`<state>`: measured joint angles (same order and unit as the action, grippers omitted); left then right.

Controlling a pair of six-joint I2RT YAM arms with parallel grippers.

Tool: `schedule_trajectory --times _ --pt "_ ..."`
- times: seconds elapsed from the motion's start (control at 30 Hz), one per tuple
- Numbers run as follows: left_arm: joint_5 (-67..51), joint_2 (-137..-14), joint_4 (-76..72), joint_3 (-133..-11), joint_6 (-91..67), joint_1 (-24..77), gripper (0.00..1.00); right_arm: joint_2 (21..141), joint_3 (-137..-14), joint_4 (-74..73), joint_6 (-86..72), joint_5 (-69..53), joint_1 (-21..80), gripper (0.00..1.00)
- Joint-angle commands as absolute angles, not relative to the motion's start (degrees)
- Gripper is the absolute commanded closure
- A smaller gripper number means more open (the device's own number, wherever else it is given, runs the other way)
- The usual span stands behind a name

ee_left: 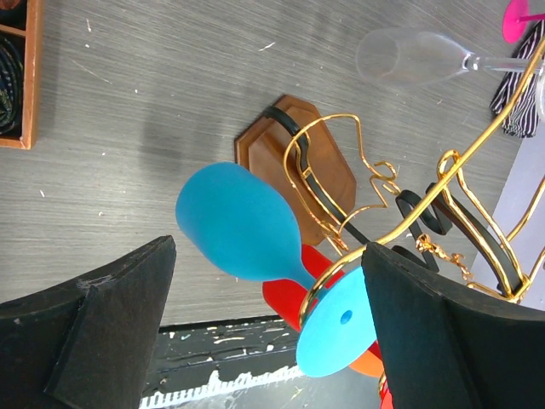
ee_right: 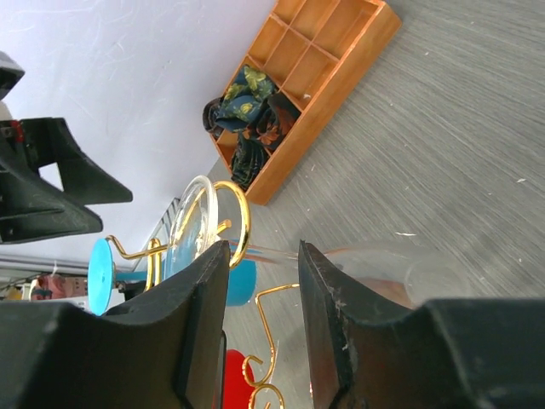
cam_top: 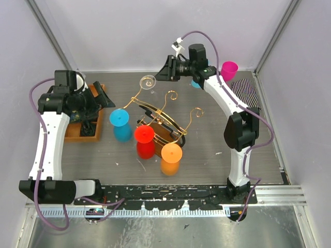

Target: Take the wine glass off the wine glass rack

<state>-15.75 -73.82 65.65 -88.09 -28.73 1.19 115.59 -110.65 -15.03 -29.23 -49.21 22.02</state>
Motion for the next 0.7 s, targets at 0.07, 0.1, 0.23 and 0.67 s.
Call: schedule_trajectory --times 0.07,0.1,0.23,0.67 --pt "-16.0 -71.1 66.0 -88.8 -28.0 1.2 0.02 111.1 -113.1 -16.5 -27.3 -44.0 21.8 0.57" --pt "-15.9 -71.1 66.0 -88.7 -28.0 1.2 0.02 111.0 -112.9 -16.8 -27.0 -43.2 21.6 0.57" --pt "-15.2 -71.5 65.7 -89.7 -28.0 1.2 0.02 110.0 -112.4 -17.9 -26.6 -40.9 20.4 0.56" --pt "-16.3 -74.7 64.3 -94.0 -29.8 1.1 0.02 107.5 -110.0 -15.4 -30.4 -46.8 19.7 0.53"
